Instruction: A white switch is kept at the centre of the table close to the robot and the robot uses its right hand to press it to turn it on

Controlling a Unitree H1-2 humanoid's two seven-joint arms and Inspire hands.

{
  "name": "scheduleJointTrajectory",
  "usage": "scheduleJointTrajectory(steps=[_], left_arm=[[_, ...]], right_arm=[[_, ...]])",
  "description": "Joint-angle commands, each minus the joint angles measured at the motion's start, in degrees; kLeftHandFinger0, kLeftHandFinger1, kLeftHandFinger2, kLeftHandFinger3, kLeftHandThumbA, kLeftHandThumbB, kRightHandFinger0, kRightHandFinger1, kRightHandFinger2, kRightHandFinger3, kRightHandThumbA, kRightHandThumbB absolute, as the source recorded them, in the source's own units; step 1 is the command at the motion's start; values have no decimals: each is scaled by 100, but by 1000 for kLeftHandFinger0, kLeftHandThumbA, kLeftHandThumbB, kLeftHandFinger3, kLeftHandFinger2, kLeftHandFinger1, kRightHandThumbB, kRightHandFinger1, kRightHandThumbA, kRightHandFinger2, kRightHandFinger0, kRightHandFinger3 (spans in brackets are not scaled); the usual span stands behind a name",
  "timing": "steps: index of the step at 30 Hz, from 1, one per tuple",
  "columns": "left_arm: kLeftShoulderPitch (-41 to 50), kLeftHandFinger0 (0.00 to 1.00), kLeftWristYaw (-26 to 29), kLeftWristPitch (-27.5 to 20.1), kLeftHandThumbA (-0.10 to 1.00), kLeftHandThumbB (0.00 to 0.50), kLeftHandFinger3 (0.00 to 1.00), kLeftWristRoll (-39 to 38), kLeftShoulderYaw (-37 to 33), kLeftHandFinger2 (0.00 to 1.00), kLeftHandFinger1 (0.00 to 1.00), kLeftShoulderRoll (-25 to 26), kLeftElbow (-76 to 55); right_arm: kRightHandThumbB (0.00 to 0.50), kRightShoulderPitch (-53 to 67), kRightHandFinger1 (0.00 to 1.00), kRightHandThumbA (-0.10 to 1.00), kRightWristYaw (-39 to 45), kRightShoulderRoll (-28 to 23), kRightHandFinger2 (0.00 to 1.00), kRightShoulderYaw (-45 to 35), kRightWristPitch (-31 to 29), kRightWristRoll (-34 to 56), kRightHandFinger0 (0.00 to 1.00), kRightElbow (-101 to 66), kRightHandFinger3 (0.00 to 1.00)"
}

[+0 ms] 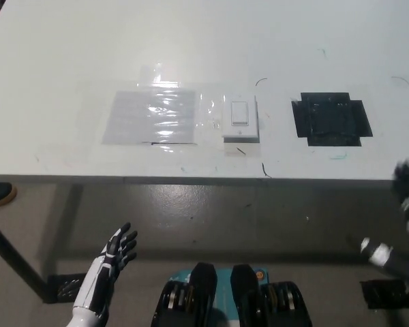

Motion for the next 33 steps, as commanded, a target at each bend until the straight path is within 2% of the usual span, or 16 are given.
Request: scheduleJointTrajectory(steps=[1,2,4,6,9,11,16,18,19,20,25,28,31,33], left_arm=[[2,1000,-78,-160,1000,7,1000,-108,-9,1000,1000,-16,-226],[10,1000,-84,-155,1000,7,1000,-113,-9,1000,1000,-14,-234],[5,1000,-82,-186,1000,11,1000,-135,-1,1000,1000,-29,-206],[-5,1000,-78,-231,1000,10,1000,-106,-8,1000,1000,-23,-173],[-70,1000,-65,-200,1000,0,1000,-84,-1,1000,1000,-17,-164],[-91,1000,-83,-209,1000,0,1000,-82,-11,1000,1000,-4,-152],[-83,1000,-77,-178,1000,0,1000,-107,0,1000,1000,-19,-174],[-82,1000,-88,-185,1000,0,1000,-111,-4,1000,1000,-13,-168],[-81,1000,-91,-195,1000,17,1000,-110,-5,1000,1000,-11,-162],[-82,1000,-97,-196,1000,19,1000,-122,-4,1000,1000,-13,-164],[-130,1000,-134,-180,1000,23,1000,-134,12,1000,1000,49,-138],[-108,1000,-141,-235,1000,0,1000,-135,11,1000,1000,55,-109],[-95,1000,-146,-268,1000,0,1000,-100,-9,1000,1000,67,-100],[-84,1000,-130,-270,1000,23,1000,-92,-7,1000,1000,52,-102]], right_arm=[[128,-1875,1000,1000,294,-1201,1000,-118,2314,178,1000,-1280,1000],[130,-2104,1000,1000,344,-1334,1000,-75,2512,227,1000,-1294,1000],[221,-2883,1000,1000,543,-1688,1000,120,3135,153,1000,-1243,1000],[192,-3505,1000,1000,810,-1929,1000,331,3292,344,1000,-941,1000],[235,-4656,1000,1000,1485,-2212,1000,933,3292,225,1000,114,1000],[243,-5136,1000,1000,1742,-2272,1000,1244,3292,142,1000,556,1000],[283,-6227,1000,1000,2489,-2194,1000,2019,3292,-107,1000,1727,1000],[271,-6567,1000,1000,2763,-2145,1000,2316,3292,-282,1000,2123,1000],[297,-6803,1000,1000,2957,-2070,1000,2532,3292,-375,1000,2464,1000],[300,-6912,1000,1000,3021,-2032,1000,2634,3292,-388,1000,2630,1000],[259,-7414,1000,1000,3392,-1753,1000,3210,3292,-551,1000,3493,1000],[264,-7572,1000,1000,3438,-1582,1000,3488,3292,-629,1000,3891,1000],[290,-7793,1000,1000,3573,-1454,1000,3803,3145,-737,1000,4358,1000],[298,-7892,1000,1000,3580,-1336,1000,3948,3206,-789,1000,4530,1000]])
